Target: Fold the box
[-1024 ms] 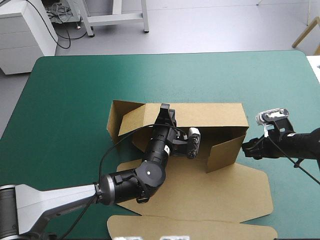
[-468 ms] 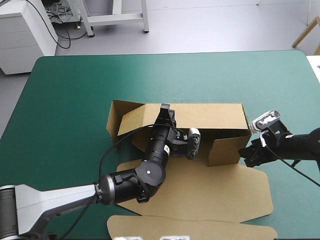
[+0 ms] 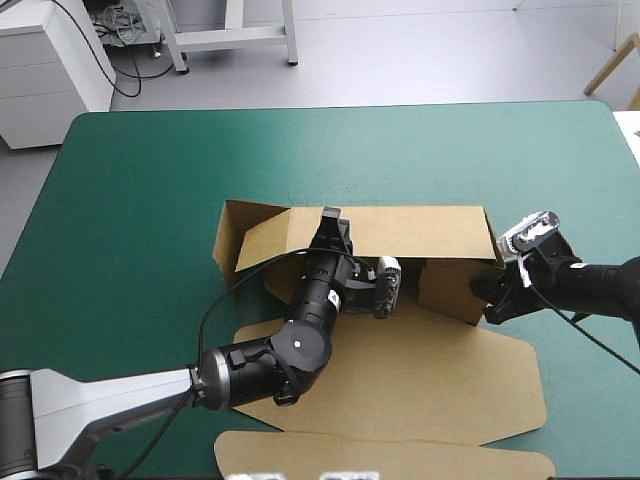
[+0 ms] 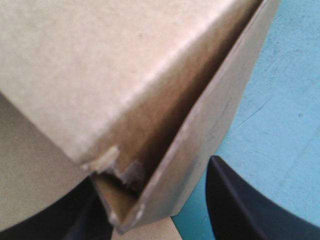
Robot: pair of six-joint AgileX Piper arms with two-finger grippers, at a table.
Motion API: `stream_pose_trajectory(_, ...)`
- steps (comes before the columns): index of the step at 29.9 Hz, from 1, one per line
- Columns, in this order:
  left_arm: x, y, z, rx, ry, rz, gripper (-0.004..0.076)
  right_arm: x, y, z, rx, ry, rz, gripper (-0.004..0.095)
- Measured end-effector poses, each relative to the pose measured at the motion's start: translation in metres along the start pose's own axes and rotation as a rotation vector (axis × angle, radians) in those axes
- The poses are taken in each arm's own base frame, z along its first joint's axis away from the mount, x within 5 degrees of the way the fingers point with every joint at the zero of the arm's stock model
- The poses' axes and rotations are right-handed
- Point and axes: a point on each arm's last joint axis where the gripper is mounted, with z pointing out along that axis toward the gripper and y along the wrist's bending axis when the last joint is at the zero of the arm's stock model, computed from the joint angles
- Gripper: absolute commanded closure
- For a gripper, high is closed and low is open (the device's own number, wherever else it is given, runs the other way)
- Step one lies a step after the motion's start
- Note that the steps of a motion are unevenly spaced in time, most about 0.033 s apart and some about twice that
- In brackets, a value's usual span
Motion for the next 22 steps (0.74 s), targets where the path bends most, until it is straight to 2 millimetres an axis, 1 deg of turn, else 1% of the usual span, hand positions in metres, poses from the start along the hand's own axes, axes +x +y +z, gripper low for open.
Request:
stream_pose_trajectory(2, 0.000, 0.000, 0.000, 0.000, 0.000, 0.001, 0.0734, 0.000, 0.000, 0.000, -0.005, -0.003, 0.013, 0.0687)
stream_pose_trajectory(3, 0.000, 0.000, 0.000, 0.000, 0.000, 0.001, 0.0734, 0.000, 0.000, 0.000, -0.004, -0.004, 0.018, 0.0697)
stream_pose_trajectory(10, 0.000, 0.000, 0.000, 0.001, -0.001, 0.001, 0.0734, 0.001, 0.001, 0.002, -0.004, -0.024, 0.089, 0.0696)
stream_pose_trajectory(17, 0.000, 0.000, 0.000, 0.001, -0.001, 0.001, 0.0734, 0.015, 0.006, 0.013, 0.001, -0.112, 0.213, 0.0691)
stream_pose_trajectory(22, 0.001, 0.000, 0.000, 0.000, 0.008, -0.001, 0.0734, 0.021, 0.008, 0.020, 0.001, -0.182, 0.221, 0.0699)
